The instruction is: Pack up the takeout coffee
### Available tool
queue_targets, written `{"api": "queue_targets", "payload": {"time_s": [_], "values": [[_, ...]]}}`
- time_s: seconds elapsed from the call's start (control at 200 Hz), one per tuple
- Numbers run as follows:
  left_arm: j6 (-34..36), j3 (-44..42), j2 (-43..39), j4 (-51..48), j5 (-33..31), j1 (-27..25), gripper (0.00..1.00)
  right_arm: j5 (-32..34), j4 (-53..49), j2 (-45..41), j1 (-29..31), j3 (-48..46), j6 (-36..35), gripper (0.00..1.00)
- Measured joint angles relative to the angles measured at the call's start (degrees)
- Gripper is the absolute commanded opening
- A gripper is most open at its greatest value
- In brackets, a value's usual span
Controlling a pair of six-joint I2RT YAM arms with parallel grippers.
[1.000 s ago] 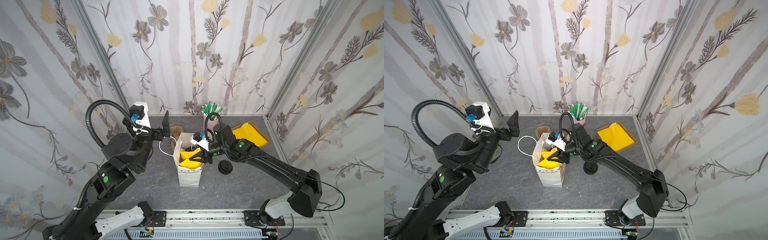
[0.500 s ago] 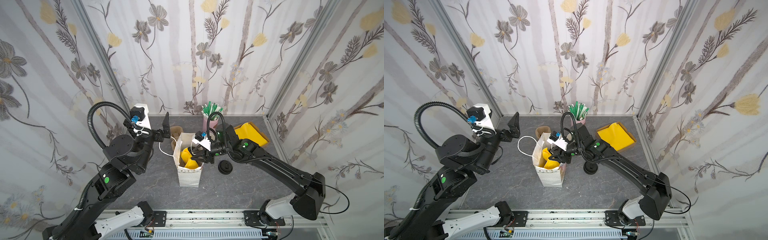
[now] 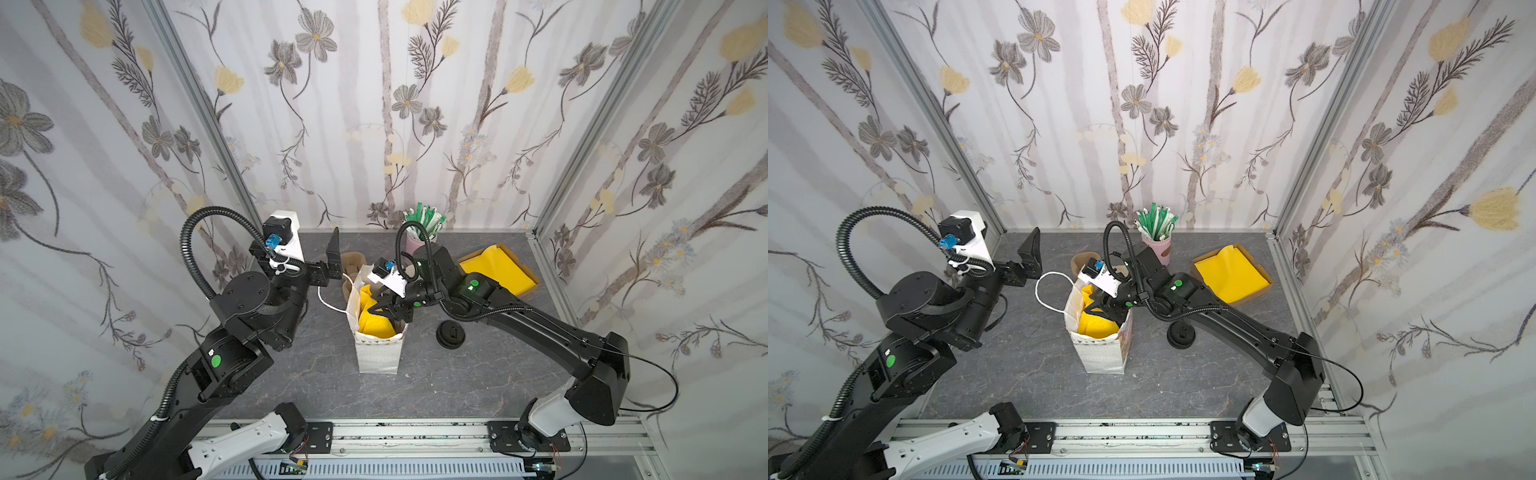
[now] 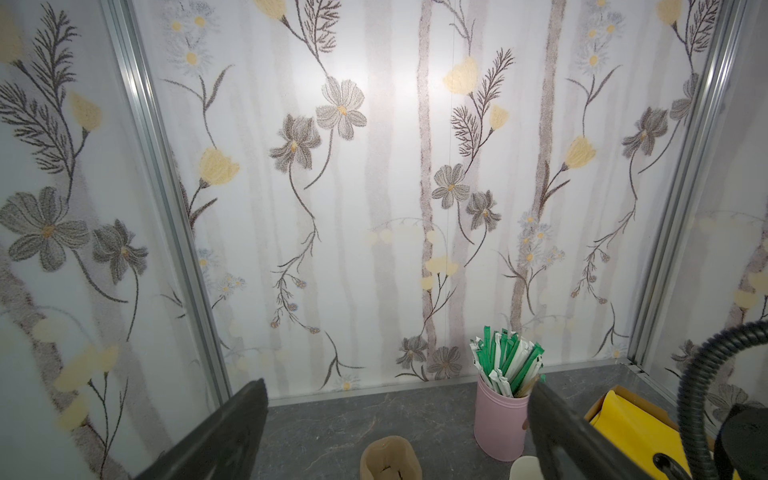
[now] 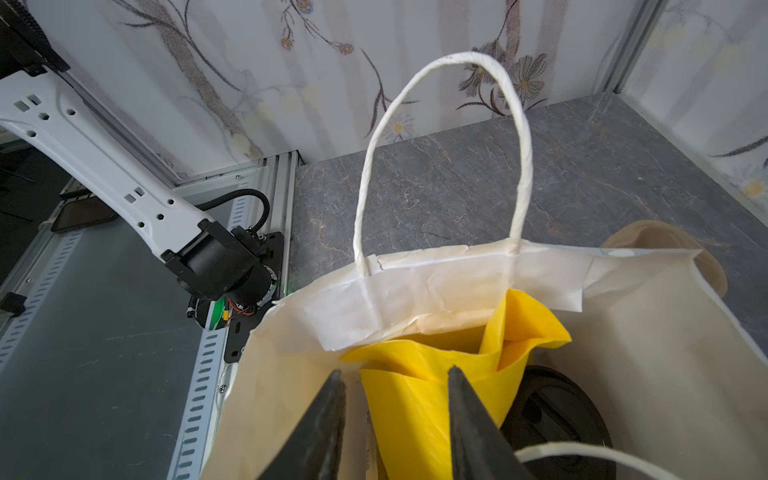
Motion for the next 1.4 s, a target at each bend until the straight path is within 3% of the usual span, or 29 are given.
{"api": "queue_targets", "payload": {"time_s": [0.205, 0.33, 0.485, 0.645, 0.839, 0.984, 1.124, 1.259, 1.399], "values": [[-2.1, -1.2, 1.4, 0.9, -1.3, 0.4, 1.00, 2.5, 1.4, -1.8, -0.4, 1.2, 2.4, 0.40], [-5.3, -1.4, 4.0, 1.4, -5.0, 3.4, 1.00, 6.6, 3.0, -7.8, -3.7, 1.1, 5.9, 0.42], [-12.8, -4.1, 5.5, 2.1, -4.9, 16.9, 1.00, 16.2, 9.1, -18.8, -11.8, -5.0, 8.5, 0.52], [-18.8, -7.8, 8.9, 4.6, 0.2, 32.4, 1.00, 27.1, 14.3, -27.7, -25.6, -14.3, 9.3, 0.65], [-22.7, -17.9, 12.3, 11.7, 4.5, 43.5, 1.00, 37.5, 24.8, -35.3, -44.0, -34.2, 11.5, 0.71], [-22.1, -31.7, 12.4, 21.9, 7.0, 45.7, 1.00, 40.6, 34.4, -37.7, -51.5, -53.5, 11.9, 0.72], [-22.2, -44.1, 11.8, 31.9, 9.0, 46.0, 1.00, 40.5, 45.7, -38.5, -53.9, -65.5, 11.6, 0.74], [-24.5, -51.4, 14.7, 39.9, 11.3, 46.0, 1.00, 37.3, 58.2, -37.1, -54.6, -74.5, 10.1, 0.75], [-26.2, -57.1, 19.7, 48.2, 13.7, 45.9, 1.00, 32.8, 69.3, -33.7, -54.6, -77.7, 8.7, 0.76]]}}
